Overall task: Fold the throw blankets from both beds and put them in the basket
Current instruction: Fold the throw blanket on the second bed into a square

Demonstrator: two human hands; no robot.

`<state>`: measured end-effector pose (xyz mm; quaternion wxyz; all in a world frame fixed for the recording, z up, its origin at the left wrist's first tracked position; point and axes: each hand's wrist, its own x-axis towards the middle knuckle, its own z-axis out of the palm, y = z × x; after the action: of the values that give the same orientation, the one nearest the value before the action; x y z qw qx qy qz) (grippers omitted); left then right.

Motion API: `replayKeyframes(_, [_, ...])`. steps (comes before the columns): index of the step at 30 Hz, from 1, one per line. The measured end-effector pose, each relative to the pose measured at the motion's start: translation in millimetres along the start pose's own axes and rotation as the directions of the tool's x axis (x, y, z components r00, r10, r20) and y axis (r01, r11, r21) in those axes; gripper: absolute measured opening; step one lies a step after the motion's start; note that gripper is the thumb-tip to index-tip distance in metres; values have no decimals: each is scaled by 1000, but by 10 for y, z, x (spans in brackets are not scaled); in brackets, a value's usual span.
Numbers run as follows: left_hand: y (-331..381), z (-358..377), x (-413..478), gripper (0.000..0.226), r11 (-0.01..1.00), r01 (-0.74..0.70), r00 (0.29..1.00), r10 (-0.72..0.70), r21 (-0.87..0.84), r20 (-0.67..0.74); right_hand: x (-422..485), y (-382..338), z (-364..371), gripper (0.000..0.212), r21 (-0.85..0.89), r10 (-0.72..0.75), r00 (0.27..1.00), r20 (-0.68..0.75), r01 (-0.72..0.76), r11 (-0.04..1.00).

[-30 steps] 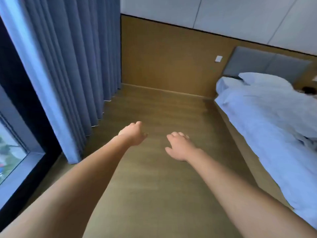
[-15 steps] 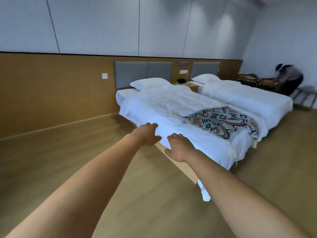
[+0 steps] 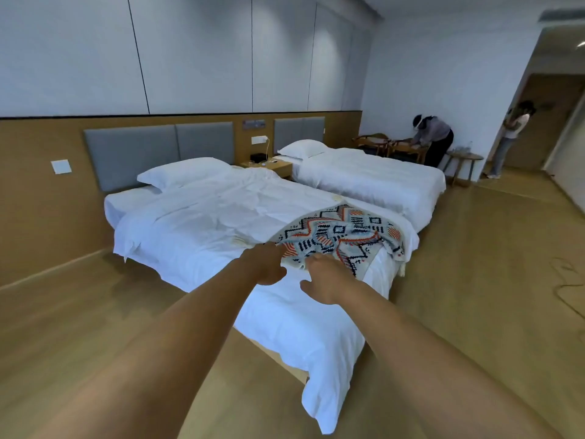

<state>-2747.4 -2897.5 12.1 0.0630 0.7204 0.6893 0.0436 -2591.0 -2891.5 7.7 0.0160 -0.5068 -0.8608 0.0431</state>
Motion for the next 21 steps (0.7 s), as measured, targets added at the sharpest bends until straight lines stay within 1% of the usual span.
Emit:
replayKeyframes(6, [71,248,1154,59,999,33,999,-33,11,29,984,765,141,47,23,-15,999,41,14,1000])
replayKeyframes(10, [-52,352,1729,54,997,76,996,-76,2,41,1634,1107,191,42,41,-35,996,87,31,999])
replayKeyframes(13, [-232,439,2103,51,993,119,991,-118,-9,58,2074,1254,309,41,46,-57,989,136,51,998])
replayKeyframes(16, [-454,570,2488,55,987,160,983,-159,-13,88,2526,1355,496,46,40,-69,981,182,63,997])
replayKeyframes(21, [-892,745,3188,55,988,157,976,-154,-8,154,3430,1380,723,52,42,-48,976,214,40,998])
